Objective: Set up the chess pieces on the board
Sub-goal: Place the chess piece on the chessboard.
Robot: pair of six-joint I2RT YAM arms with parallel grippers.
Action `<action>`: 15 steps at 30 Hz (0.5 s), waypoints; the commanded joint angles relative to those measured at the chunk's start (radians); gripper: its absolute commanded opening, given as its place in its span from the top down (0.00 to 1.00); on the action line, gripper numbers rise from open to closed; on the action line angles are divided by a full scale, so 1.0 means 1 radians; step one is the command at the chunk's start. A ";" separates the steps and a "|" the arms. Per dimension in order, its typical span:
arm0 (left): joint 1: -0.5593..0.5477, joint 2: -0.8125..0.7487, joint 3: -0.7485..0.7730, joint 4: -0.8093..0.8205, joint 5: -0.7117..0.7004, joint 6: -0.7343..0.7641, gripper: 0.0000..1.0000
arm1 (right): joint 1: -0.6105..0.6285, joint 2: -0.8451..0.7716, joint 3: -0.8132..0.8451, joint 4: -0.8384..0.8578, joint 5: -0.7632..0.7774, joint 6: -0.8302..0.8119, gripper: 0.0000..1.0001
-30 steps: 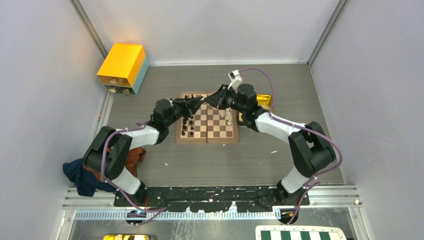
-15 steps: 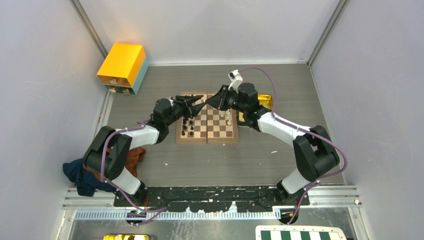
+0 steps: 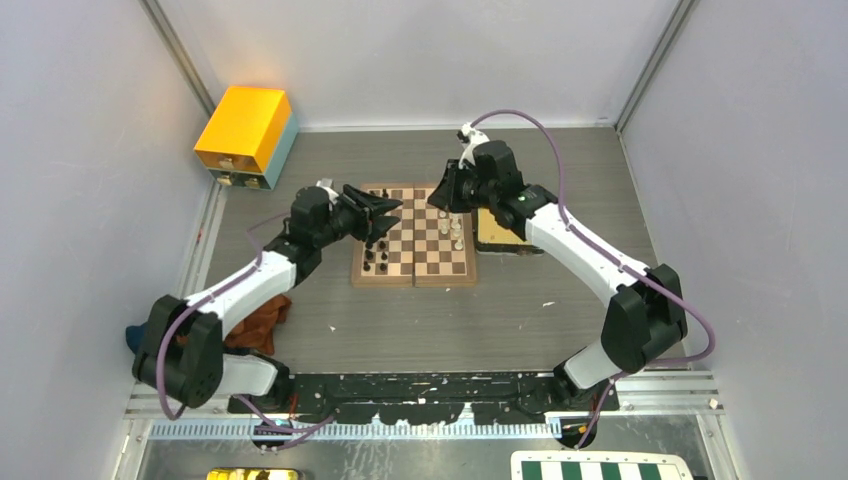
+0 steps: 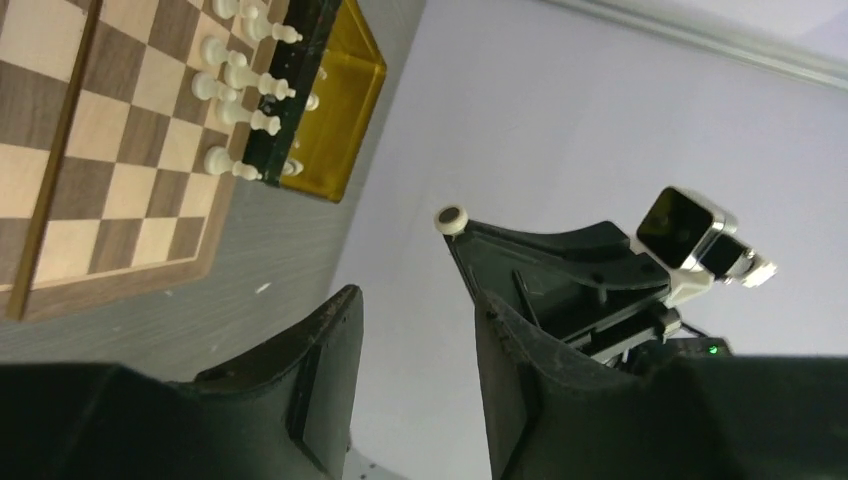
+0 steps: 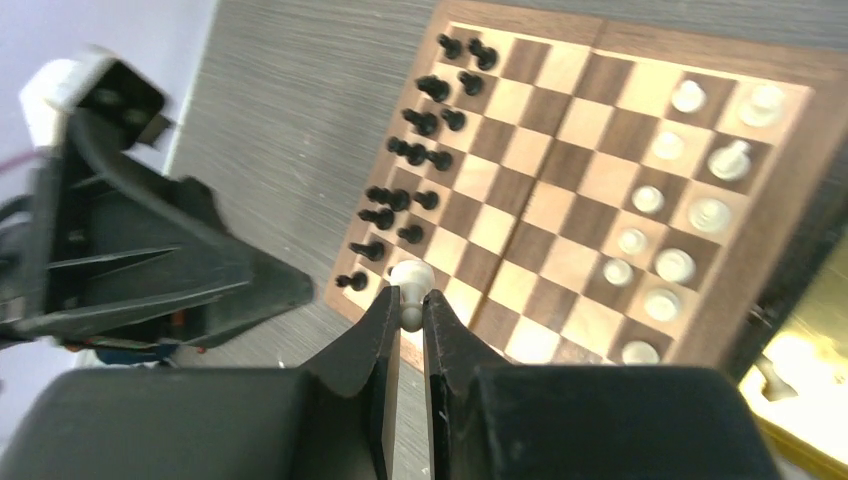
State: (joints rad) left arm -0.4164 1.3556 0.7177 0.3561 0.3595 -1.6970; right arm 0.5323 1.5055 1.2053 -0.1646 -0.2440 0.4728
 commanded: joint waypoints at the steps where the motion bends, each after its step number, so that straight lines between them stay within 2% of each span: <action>1: 0.008 -0.106 0.146 -0.394 -0.016 0.357 0.54 | -0.001 0.012 0.128 -0.360 0.117 -0.091 0.99; 4: 0.008 -0.134 0.187 -0.514 -0.050 0.456 0.54 | 0.014 0.048 0.174 -0.476 0.151 -0.112 0.99; 8: 0.008 -0.156 0.195 -0.572 -0.066 0.515 0.54 | 0.051 0.102 0.225 -0.589 0.191 -0.132 0.99; 15: 0.008 -0.177 0.227 -0.648 -0.088 0.596 0.54 | 0.111 0.203 0.271 -0.663 0.241 -0.127 0.99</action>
State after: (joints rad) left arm -0.4137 1.2106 0.8917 -0.2127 0.2970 -1.2022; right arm 0.6178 1.6855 1.4128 -0.7521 -0.0479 0.3626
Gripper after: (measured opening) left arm 0.462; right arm 0.172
